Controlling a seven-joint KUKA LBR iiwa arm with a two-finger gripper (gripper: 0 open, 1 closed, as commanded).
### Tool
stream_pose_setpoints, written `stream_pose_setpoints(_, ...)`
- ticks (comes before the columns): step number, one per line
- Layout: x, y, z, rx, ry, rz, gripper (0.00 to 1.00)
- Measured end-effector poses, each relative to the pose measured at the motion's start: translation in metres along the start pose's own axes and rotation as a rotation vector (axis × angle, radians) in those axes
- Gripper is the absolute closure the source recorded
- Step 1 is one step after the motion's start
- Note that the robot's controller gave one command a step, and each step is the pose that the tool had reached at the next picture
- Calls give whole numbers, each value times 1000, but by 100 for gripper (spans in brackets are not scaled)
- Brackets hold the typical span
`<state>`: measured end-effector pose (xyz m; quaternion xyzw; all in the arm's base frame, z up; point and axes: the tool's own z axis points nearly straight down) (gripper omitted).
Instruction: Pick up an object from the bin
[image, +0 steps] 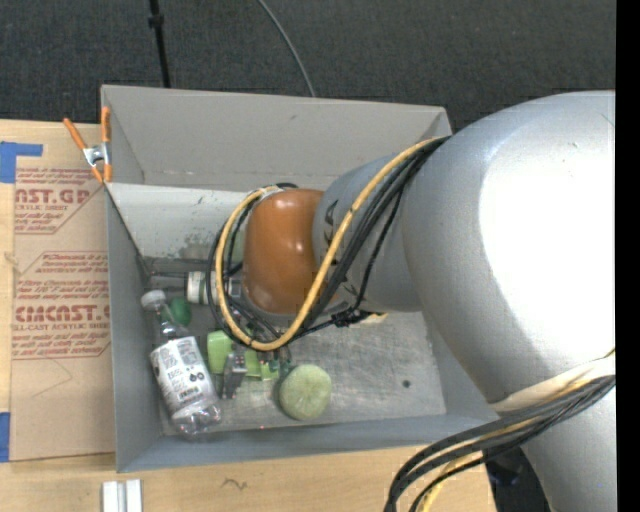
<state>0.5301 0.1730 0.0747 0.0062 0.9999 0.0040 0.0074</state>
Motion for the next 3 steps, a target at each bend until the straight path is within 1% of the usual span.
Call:
stream_pose_setpoints(2, 1, 0, -8, 3, 8, -1, 100)
stream_pose_setpoints(3, 2, 0, -16, 7, 17, -1, 100)
